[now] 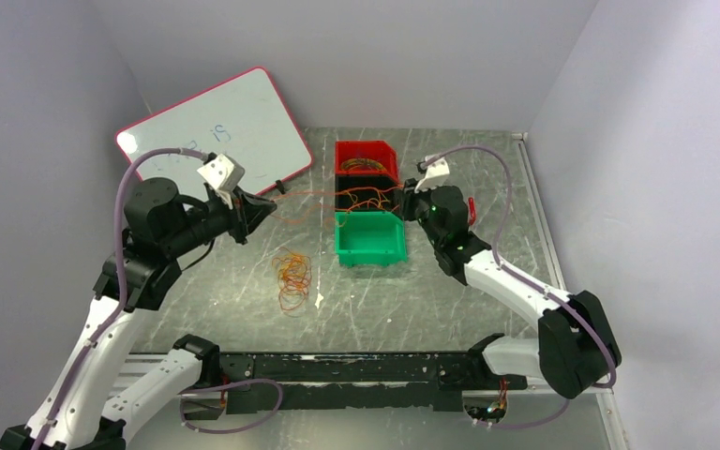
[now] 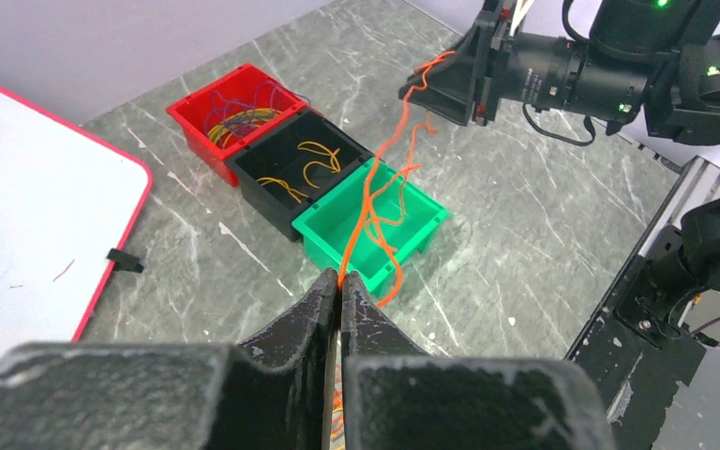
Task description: Untangle the cables
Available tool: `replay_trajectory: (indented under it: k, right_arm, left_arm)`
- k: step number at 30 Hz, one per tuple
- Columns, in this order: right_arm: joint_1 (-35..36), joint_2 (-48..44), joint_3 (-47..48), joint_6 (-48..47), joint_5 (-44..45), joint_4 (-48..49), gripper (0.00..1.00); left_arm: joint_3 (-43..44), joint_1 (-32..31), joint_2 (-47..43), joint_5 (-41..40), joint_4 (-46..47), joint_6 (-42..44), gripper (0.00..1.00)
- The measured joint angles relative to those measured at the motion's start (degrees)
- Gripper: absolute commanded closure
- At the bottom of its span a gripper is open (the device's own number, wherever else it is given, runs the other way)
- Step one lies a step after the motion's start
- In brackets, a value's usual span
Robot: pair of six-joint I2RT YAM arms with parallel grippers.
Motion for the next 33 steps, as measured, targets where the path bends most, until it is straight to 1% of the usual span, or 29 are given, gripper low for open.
replay_trajectory:
  k: [2,6,12,17,20,23,26,31,33]
  right_arm:
    - [-1.3,-0.3,-0.7,0.4,0.3,-1.2,0.72]
    - [-4.5,-1.0,-1.7,0.9,2.2,-3.1,0.68]
    - [-8.7,-1.2,-2.0,1.7,6.4,-5.4,0.68]
    - [-10.1,-1.2,-2.3,2.1,6.5,-6.3,0.68]
    - [-10.2,-1.9,-2.3,2.0,4.6,-7.1,0.64]
    - [-10.4,-4.0,-2.3,1.2,-1.3,-7.0,0.58]
    - [-10.5,-7.5,-2.2,-0.1,-11.4,-5.0,0.55]
    - [-10.4,-9.2,-1.1,0.2,-30.7,2.6,0.51]
    - [-9.8,-9.2,-1.1,1.4,-36.7,6.5,0.5]
  left_arm:
    - [0.6,0.0,0.0,-0.9,-0.3,0.0,0.93]
    - [1.9,0.0,0.1,-2.8,-0.9,-0.2,0.93]
    - [5.1,0.0,0.6,-7.7,-3.1,-0.2,0.93]
    - [5.9,0.0,0.7,-9.7,-4.3,-0.2,0.93]
    - [5.9,0.0,1.0,-9.9,-4.6,-0.1,0.93]
    - [5.9,0.0,1.3,-9.6,-4.6,0.3,0.93]
    - [6.0,0.0,1.7,-8.0,-4.5,1.2,0.93]
    - [7.0,0.0,3.3,-4.9,-4.4,2.6,0.93]
    - [7.0,0.0,3.4,-3.7,-4.4,3.0,0.93]
